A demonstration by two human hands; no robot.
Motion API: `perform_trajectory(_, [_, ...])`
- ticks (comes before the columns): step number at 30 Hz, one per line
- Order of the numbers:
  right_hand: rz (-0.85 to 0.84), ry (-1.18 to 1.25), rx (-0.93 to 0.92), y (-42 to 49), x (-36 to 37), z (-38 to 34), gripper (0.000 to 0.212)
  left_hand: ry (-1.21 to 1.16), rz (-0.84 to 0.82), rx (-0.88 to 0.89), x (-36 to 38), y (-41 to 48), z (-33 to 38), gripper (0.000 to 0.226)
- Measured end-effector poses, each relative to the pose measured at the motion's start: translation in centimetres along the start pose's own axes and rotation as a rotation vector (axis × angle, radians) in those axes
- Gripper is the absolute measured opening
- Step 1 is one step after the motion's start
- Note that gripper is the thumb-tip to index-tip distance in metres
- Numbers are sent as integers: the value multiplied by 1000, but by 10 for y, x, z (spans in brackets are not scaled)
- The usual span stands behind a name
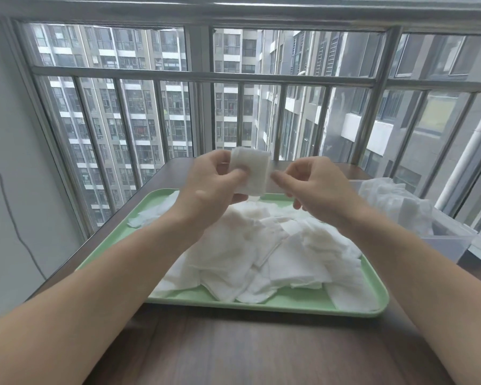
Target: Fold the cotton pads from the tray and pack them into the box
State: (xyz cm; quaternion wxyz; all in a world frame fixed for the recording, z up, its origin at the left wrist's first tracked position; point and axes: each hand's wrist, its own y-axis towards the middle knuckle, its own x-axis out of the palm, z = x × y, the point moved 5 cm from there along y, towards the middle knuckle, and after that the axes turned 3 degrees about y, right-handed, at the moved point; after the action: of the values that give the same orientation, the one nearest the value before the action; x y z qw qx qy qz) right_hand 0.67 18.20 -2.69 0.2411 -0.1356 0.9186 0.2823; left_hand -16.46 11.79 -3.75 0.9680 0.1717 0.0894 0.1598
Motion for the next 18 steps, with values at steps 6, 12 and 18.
perform_trajectory(6, [-245,-209,-63,-2,17,11,16,1,79,-21,-12,6,0,17])
perform_trajectory(12, [-303,-159,-54,-4,32,15,21,16,61,-7,-8,4,-1,13])
perform_trajectory(18, [-256,-11,-5,-4,31,9,19,23,73,-3,-8,4,-1,14])
